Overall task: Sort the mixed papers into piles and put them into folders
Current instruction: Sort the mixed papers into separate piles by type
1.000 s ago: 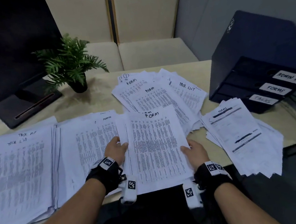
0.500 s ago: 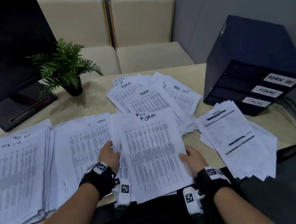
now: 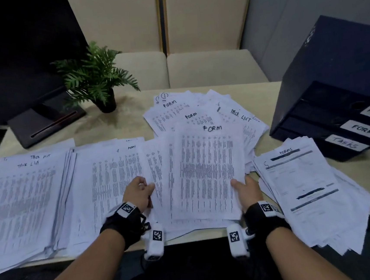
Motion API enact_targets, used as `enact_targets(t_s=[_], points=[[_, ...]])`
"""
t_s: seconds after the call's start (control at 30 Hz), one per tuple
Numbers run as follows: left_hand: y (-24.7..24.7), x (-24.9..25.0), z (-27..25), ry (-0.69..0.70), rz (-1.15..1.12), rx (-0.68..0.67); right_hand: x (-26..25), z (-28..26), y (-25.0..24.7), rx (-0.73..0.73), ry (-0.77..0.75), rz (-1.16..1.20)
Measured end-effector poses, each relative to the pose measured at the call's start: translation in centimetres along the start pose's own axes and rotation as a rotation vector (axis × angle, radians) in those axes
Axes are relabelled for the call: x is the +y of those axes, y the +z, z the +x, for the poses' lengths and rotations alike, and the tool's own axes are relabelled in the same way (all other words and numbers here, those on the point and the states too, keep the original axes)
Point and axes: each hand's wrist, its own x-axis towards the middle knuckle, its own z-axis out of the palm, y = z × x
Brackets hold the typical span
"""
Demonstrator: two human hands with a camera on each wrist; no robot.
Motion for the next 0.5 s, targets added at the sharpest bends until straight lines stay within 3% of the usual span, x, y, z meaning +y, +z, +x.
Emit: enact_targets(t_s=[0.1,0.23,0.33,0.5], points=[[0.5,0.4,-0.4,-0.009,0.021,-0.007,-0.1,0.5,-0.4,-0.058,0.004,-0.015],[1.3,1.9,-1.4,-0.069,-0.128,-0.074,-0.5,-0.7,0.4,-0.216,-0.005,-0.011],[1.1,2.4,-1.4,0.012,0.063,-0.081,-1.2,-1.5,0.5,-0.243,-0.028,0.006],[0.4,3.8,-1.3,0.186,0.075,-0.107,-3.3,-2.1,-0.6,-0.273,-0.106,0.061]])
